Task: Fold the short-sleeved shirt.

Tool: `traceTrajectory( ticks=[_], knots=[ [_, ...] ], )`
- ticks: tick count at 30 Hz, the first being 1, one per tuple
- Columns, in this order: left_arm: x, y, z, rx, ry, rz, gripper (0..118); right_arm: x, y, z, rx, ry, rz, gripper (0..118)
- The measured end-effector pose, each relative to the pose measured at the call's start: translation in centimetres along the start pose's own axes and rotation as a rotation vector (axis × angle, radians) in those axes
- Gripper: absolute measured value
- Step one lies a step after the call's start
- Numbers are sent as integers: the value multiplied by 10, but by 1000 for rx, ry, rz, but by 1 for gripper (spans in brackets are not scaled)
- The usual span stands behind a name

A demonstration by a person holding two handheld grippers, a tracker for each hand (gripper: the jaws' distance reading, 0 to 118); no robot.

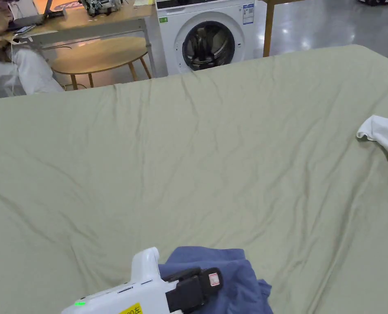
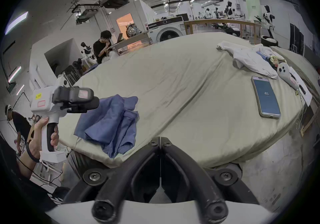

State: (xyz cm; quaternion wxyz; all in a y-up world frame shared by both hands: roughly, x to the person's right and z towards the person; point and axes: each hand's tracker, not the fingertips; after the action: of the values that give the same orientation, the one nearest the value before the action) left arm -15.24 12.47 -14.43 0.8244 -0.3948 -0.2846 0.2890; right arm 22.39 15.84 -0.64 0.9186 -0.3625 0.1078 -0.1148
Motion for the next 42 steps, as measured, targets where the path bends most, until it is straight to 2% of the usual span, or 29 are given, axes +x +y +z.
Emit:
traceTrajectory(
  ticks=[1,2,4,6,7,9,11,12,13,14,15,17,19,20,22,26,30,33,36,37,38,39,42],
  knots=[
    [-1,-6,-9,-15,17,4,13,0,1,-1,-4,6,-3,0],
    [-2,-11,-19,-47,-12,0,0,-1,2,-2,-8,6,-2,0],
    [2,-26,-46,-186,-74,3,0,-6,5,-4,-14,-7,12,0],
    [7,-38,-65,-254,67,-76,0,-12,8,-6,-15,4,23,0],
    [8,-41,-68,-251,76,-103,0,-16,9,-9,-17,20,26,0],
    [12,-36,-57,-192,27,-57,0,-26,14,-19,-28,68,22,0],
    [13,-26,-38,-144,-41,-45,0,-39,20,-36,-54,166,26,0],
    [12,-20,-22,-113,-74,-60,5,-46,24,-45,-65,200,36,0],
    [11,-16,-6,-86,-85,-79,24,-55,28,-57,-89,227,56,0],
    [9,-13,11,-42,-52,-93,58,-63,33,-71,-118,251,80,0],
    [3,-11,28,-3,-37,-101,70,-69,36,-86,-145,249,97,0],
    [-19,-7,55,35,-49,-55,71,-77,39,-115,-195,228,129,0],
    [-53,-7,80,62,-37,85,73,-78,34,-149,-295,165,154,0],
    [-67,-8,89,82,-24,153,73,-80,30,-159,-333,109,185,0],
    [-90,-10,109,137,-87,230,73,-82,26,-160,-300,110,237,0],
    [-94,-5,112,106,-25,163,73,-82,28,-158,-303,102,216,0],
    [-95,-3,76,-21,42,55,73,-69,30,-158,-310,133,145,0],
    [-100,-7,44,-119,-12,80,73,-69,30,-156,-310,139,137,0],
    [-93,-7,39,-69,-34,82,73,-69,26,-156,-297,135,122,0],
    [-93,-4,38,-66,-42,115,64,-68,26,-154,-289,136,108,0],
    [-92,-4,39,-60,-34,137,32,-66,27,-151,-281,146,83,0],
    [-90,-3,42,-44,-27,135,22,-65,28,-149,-270,171,53,0],
    [-94,3,72,-15,-91,222,22,-52,32,-140,-211,304,-24,0]
  ],
)
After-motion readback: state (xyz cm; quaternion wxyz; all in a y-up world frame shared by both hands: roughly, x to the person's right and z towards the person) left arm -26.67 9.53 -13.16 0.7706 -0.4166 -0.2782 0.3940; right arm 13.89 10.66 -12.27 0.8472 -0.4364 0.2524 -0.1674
